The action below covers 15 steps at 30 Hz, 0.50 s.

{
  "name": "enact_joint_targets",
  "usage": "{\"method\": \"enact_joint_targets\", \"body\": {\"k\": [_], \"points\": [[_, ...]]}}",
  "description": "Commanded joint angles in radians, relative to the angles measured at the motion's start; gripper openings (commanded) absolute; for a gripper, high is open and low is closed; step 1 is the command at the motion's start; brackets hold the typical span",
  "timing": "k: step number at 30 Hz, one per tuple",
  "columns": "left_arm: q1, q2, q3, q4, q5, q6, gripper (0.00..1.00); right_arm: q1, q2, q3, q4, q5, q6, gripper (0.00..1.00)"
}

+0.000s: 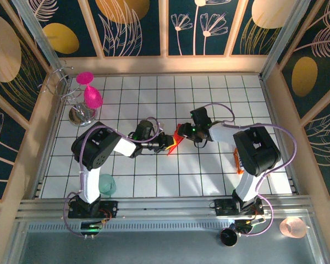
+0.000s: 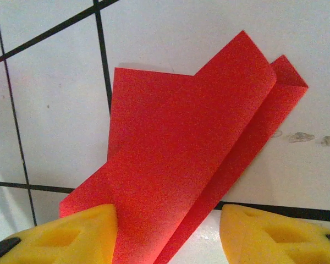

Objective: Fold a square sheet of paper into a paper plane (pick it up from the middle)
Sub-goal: Fold the wing for the fifth time at the center of the table.

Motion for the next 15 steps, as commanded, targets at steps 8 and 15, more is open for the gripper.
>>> {"method": "enact_joint_targets", "body": {"k": [8, 15], "points": [[0.009, -0.030, -0.002, -0.071, -0.023, 0.050, 0.23, 0.028, 0.126, 0.009, -0.011, 0.054, -0.020, 0.53], [0.009, -0.098, 0.012, -0.200, -0.070, 0.132, 0.30, 0.030, 0.133, 0.010, -0.009, 0.048, -0.013, 0.53]]}}
